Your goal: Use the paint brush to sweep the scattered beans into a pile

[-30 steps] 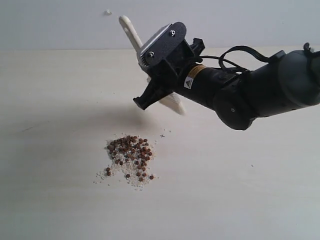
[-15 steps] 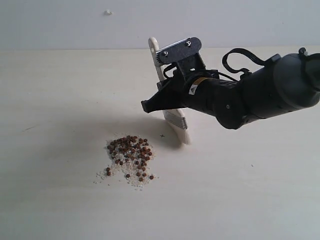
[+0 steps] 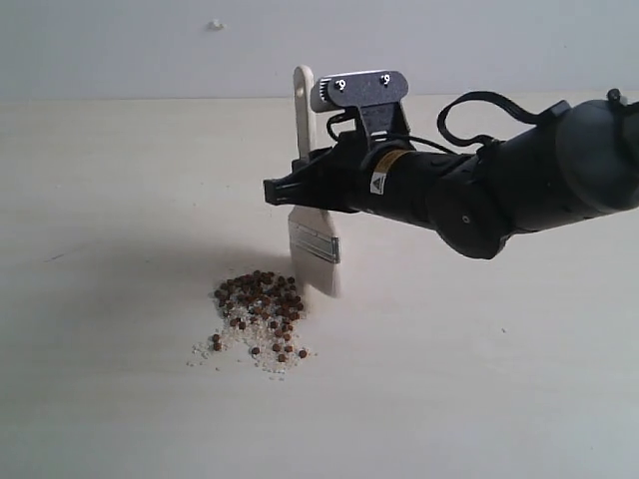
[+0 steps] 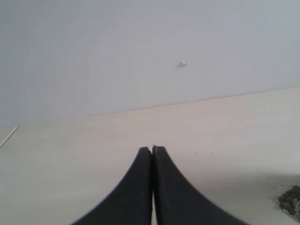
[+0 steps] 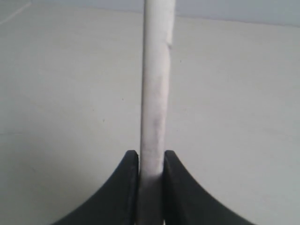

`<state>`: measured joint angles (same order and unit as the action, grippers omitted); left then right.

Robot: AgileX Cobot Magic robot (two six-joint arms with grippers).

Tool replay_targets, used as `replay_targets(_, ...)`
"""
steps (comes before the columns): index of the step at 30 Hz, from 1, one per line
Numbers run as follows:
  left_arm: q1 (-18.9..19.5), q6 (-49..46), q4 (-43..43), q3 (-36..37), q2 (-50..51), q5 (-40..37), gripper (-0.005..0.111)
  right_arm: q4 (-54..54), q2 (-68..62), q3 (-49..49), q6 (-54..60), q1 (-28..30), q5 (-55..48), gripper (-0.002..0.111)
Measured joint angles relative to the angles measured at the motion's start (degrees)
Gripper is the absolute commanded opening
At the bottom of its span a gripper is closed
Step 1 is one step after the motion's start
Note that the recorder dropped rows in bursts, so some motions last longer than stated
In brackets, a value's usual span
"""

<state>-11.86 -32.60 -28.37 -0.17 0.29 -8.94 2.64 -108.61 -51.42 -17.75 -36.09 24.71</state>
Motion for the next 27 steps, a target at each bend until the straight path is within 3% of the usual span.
replay_targets(10,0.00,0.00,0.00,0.00,0.00,0.00,0.000,-1.23,10.69,0.00,-0.32,-0.37,0.33,0.000)
replay_targets(15,0.00,0.00,0.00,0.00,0.00,0.00,0.000,1.65,10.88,0.00,-0.46,-5.87,3.05,0.000)
replay_targets(22,0.00,0.00,0.00,0.00,0.00,0.00,0.000,2.02,3.37,4.42,0.47,-16.94,26.28,0.000)
replay_targets(27,0.00,0.00,0.00,0.00,0.00,0.00,0.000,-5.28,-4.26,5.57,0.21,-20.68,34.98,0.000)
